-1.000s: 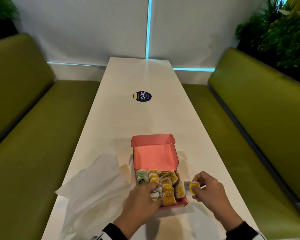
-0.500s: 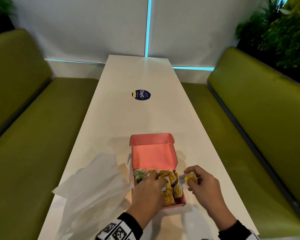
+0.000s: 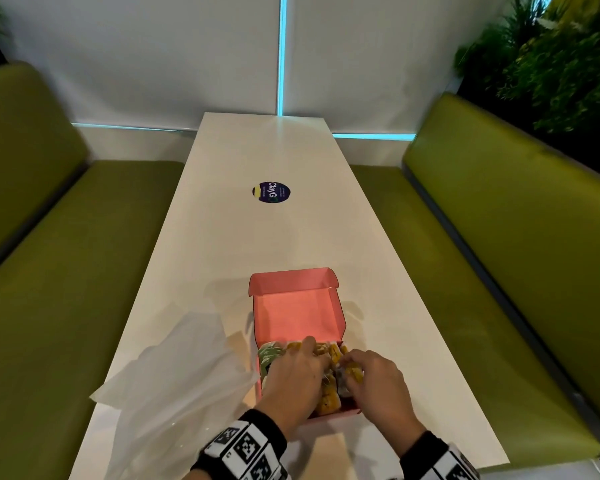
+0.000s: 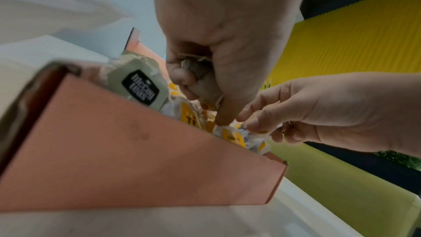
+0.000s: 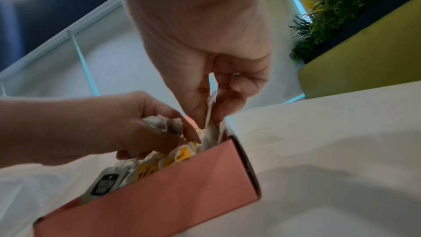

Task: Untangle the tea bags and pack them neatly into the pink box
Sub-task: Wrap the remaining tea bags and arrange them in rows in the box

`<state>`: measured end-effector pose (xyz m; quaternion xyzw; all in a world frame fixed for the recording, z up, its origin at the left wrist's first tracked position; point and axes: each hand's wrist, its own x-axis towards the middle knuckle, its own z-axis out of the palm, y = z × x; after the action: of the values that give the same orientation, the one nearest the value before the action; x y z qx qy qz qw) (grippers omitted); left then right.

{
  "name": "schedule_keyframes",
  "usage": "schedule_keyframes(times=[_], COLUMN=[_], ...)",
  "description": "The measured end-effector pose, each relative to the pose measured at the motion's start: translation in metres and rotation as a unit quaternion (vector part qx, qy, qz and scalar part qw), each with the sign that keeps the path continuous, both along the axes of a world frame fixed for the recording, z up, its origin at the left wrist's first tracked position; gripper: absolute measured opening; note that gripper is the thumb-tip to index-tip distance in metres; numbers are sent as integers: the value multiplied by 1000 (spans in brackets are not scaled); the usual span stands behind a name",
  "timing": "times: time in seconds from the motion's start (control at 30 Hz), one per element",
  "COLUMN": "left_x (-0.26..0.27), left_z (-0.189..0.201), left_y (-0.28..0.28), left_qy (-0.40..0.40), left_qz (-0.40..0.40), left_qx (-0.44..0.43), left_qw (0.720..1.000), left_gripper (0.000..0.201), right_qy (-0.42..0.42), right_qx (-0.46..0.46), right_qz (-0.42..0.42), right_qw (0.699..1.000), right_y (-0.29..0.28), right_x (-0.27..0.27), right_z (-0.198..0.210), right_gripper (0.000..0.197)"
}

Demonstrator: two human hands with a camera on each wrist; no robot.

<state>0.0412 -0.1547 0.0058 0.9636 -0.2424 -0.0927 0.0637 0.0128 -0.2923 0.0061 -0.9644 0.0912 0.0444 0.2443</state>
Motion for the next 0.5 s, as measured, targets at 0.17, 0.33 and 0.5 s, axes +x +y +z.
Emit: schedule_keyframes(times=[0.17, 0.33, 0.5], left_x=[1, 1, 0], left_z=[2, 5, 6], left_y=[3, 4, 4], left_qy=[9, 11, 14], left_qz=[10, 9, 2], left_qx=[-8, 2, -3], left_qw=[1000, 1000, 1000], left_gripper=[29, 30, 35], right_qy=[25, 1, 42], right_qx=[-44, -114, -69], right_qz=[-14, -27, -60], right_qw=[999, 993, 995], right_y=[11, 18, 13], right_x=[1, 2, 3], right_z=[2, -7, -18], right_gripper=[32, 46, 67])
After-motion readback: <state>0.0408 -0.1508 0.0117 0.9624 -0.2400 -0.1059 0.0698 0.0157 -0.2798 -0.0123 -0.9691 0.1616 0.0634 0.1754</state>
